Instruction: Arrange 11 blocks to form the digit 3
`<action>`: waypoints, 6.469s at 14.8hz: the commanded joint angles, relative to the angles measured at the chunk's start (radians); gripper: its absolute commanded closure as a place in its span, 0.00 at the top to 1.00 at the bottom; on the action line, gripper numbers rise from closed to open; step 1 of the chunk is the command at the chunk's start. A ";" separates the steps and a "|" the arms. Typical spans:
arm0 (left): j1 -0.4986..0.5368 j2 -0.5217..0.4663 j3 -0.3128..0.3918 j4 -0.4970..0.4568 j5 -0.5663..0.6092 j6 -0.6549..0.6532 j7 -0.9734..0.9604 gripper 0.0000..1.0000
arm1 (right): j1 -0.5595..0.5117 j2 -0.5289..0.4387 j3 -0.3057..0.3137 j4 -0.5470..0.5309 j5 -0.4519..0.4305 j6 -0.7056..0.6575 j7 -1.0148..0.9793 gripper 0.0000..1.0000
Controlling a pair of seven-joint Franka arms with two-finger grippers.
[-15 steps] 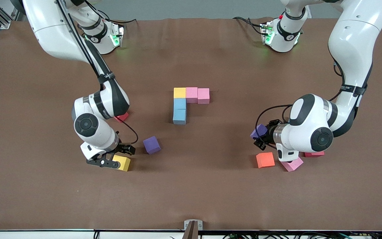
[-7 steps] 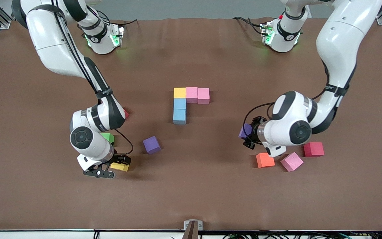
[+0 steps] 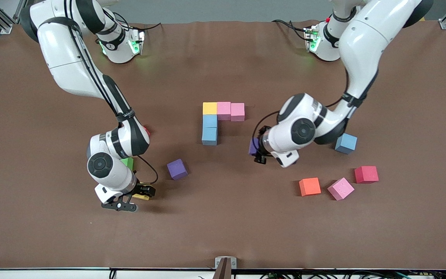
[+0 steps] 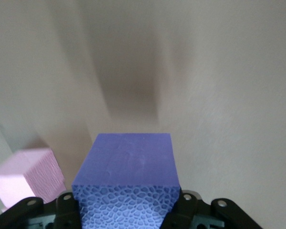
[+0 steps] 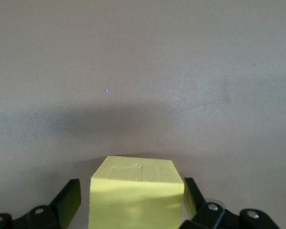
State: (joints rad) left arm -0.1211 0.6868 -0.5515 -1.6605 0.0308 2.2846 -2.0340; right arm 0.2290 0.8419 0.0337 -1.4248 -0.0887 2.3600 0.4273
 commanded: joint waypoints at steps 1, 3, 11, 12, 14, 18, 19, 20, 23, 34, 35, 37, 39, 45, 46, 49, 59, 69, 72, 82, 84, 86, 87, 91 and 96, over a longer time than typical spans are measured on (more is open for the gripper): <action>-0.044 -0.003 0.001 -0.074 0.011 0.129 -0.128 0.03 | -0.010 0.009 0.014 0.020 -0.017 -0.001 -0.002 0.83; -0.075 0.000 0.005 -0.132 0.020 0.272 -0.218 0.03 | -0.010 0.008 0.012 0.020 -0.025 -0.005 -0.008 0.43; -0.343 0.046 0.206 -0.110 0.018 0.366 -0.334 0.04 | 0.020 -0.023 0.018 0.021 -0.042 -0.071 -0.009 0.01; -0.367 0.051 0.220 -0.102 0.018 0.365 -0.336 0.03 | 0.023 -0.032 0.018 0.023 -0.042 -0.076 -0.009 0.01; -0.373 0.051 0.222 -0.097 0.020 0.365 -0.336 0.03 | 0.029 -0.038 0.022 0.041 -0.040 -0.108 -0.019 0.01; -0.397 0.054 0.232 -0.088 0.021 0.365 -0.333 0.03 | 0.069 -0.040 0.034 0.170 -0.030 -0.323 -0.010 0.00; -0.399 0.057 0.235 -0.084 0.021 0.365 -0.330 0.03 | 0.081 -0.053 0.037 0.173 -0.026 -0.340 -0.005 0.00; -0.402 0.059 0.235 -0.082 0.021 0.365 -0.330 0.03 | 0.092 -0.072 0.041 0.173 -0.022 -0.340 -0.001 0.00; -0.407 0.066 0.237 -0.071 0.021 0.366 -0.325 0.03 | 0.124 -0.087 0.077 0.170 -0.016 -0.340 0.121 0.00; -0.416 0.097 0.242 -0.027 0.083 0.366 -0.336 0.03 | 0.302 -0.060 0.084 0.117 -0.014 -0.219 0.275 0.00; -0.416 0.102 0.242 -0.024 0.083 0.366 -0.336 0.03 | 0.302 -0.061 0.084 0.092 -0.014 -0.190 0.275 0.00; -0.416 0.103 0.242 -0.022 0.081 0.366 -0.336 0.03 | 0.303 -0.060 0.084 0.066 -0.016 -0.156 0.275 0.00; -0.416 0.103 0.242 -0.022 0.081 0.366 -0.336 0.03 | 0.306 -0.060 0.084 0.044 -0.014 -0.153 0.277 0.00; -0.416 0.103 0.242 -0.024 0.083 0.366 -0.336 0.04 | 0.306 -0.063 0.084 -0.028 -0.014 -0.082 0.278 0.00; -0.416 0.103 0.242 -0.024 0.083 0.366 -0.336 0.05 | 0.306 -0.063 0.083 -0.029 -0.014 -0.082 0.278 0.00; -0.422 0.103 0.242 -0.022 0.078 0.366 -0.338 0.05 | 0.306 -0.063 0.083 -0.031 -0.014 -0.082 0.280 0.00; -0.420 0.108 0.242 -0.022 0.078 0.366 -0.336 0.27 | 0.305 -0.063 0.083 -0.031 -0.016 -0.090 0.283 0.00; -0.417 0.091 0.245 -0.024 0.090 0.352 -0.334 1.00 | 0.302 -0.063 0.083 -0.031 -0.016 -0.088 0.283 0.00; -0.410 0.070 0.245 -0.024 0.092 0.319 -0.334 1.00 | 0.302 -0.063 0.083 -0.029 -0.016 -0.088 0.283 0.00; -0.402 -0.081 0.243 -0.039 0.093 0.144 -0.325 1.00 | 0.303 -0.063 0.083 -0.029 -0.016 -0.088 0.283 0.00; -0.397 -0.122 0.245 -0.039 0.131 0.072 -0.301 1.00 | 0.305 -0.063 0.083 -0.029 -0.016 -0.088 0.284 0.00; -0.361 -0.148 0.243 -0.036 0.190 0.026 -0.275 1.00 | 0.306 -0.063 0.083 -0.031 -0.016 -0.084 0.295 0.00; -0.342 -0.159 0.243 -0.033 0.199 0.015 -0.244 1.00 | 0.308 -0.063 0.083 -0.031 -0.016 -0.084 0.298 0.00; -0.235 -0.173 0.240 -0.025 0.201 0.015 -0.015 1.00 | 0.326 -0.061 0.083 -0.031 -0.016 -0.082 0.320 0.00; -0.077 -0.165 0.240 -0.024 0.201 0.015 0.320 1.00 | 0.354 -0.063 0.081 -0.048 -0.023 -0.081 0.361 0.00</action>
State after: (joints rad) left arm -0.2464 0.5259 -0.3035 -1.6817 0.2155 2.3134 -1.8199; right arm 0.5712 0.8014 0.1200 -1.4342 -0.1066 2.2662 0.7604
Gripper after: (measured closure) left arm 0.000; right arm 0.410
